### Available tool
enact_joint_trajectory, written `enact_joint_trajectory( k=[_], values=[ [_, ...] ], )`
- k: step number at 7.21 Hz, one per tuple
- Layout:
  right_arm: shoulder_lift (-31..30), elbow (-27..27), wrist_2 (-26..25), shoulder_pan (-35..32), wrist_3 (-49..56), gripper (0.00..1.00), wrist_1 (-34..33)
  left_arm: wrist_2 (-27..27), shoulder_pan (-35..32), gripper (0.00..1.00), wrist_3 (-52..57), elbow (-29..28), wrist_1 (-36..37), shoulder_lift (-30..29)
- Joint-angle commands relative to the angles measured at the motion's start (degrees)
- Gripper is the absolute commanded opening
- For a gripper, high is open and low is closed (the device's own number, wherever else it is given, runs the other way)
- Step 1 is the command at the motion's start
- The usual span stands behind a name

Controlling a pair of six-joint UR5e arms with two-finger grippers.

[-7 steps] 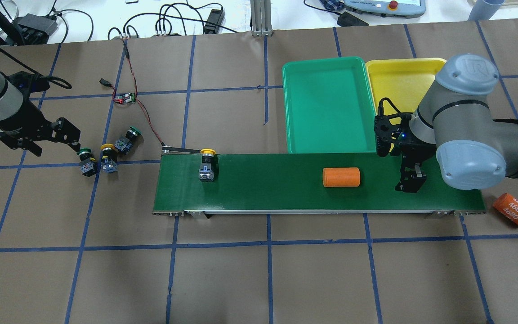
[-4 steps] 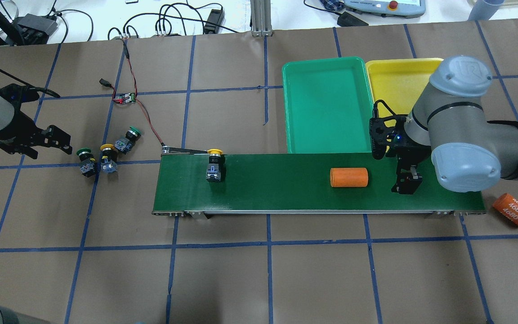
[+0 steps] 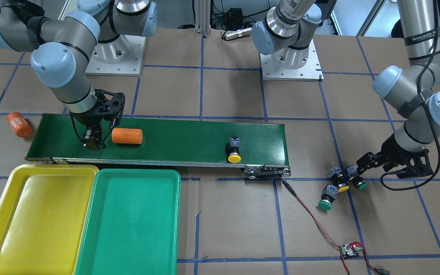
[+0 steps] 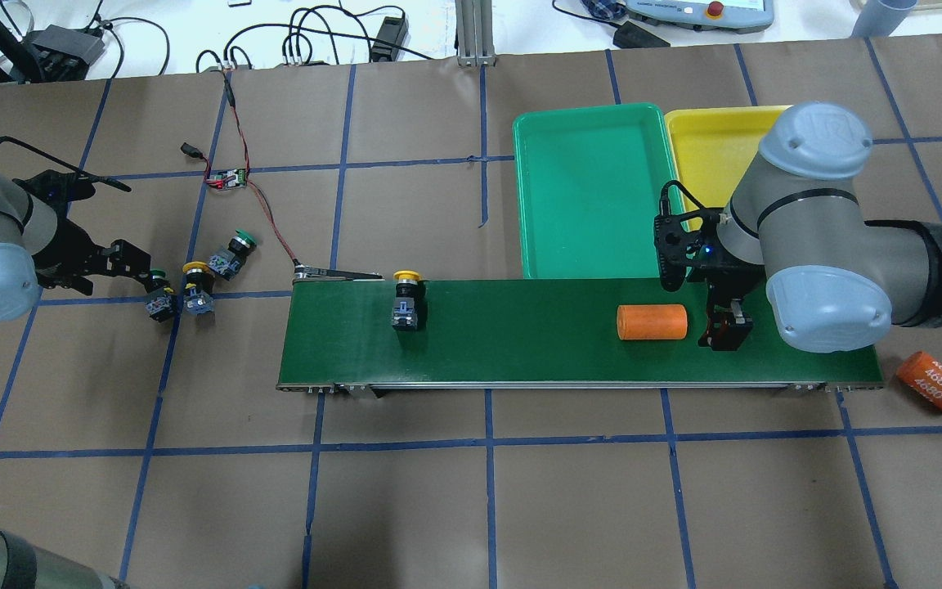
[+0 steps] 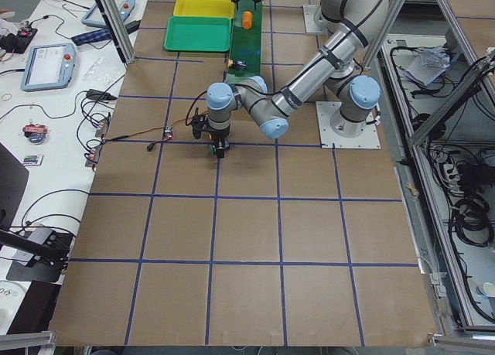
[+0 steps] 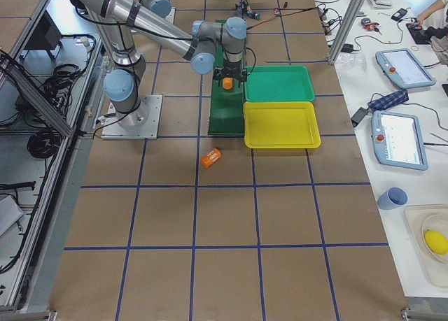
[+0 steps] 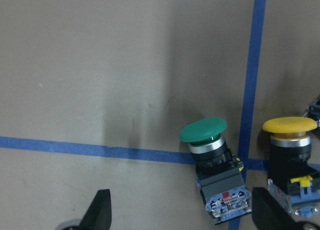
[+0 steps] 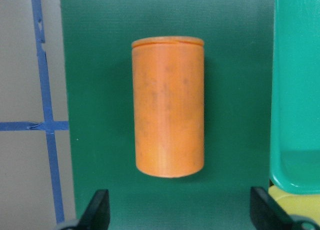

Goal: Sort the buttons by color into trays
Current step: 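Move the left gripper back to the buttons and grasp a green button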

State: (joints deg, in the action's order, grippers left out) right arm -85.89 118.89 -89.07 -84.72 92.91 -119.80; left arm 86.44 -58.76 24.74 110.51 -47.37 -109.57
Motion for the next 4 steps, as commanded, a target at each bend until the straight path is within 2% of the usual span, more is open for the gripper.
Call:
enact_joint_trajectory(
  k=[1,4],
  values=[
    [0.02,0.02,0.04,-0.09,-0.01,1.00,-0.09,-3.19,-0.13,1.00,-0.83,0.23,0.26,-1.35],
    [0.02,0.02,0.04,0.00,-0.01,1.00,0.00,-3.03,-0.04,1.00,-0.48,0.58,0.61,-3.02]
  ],
)
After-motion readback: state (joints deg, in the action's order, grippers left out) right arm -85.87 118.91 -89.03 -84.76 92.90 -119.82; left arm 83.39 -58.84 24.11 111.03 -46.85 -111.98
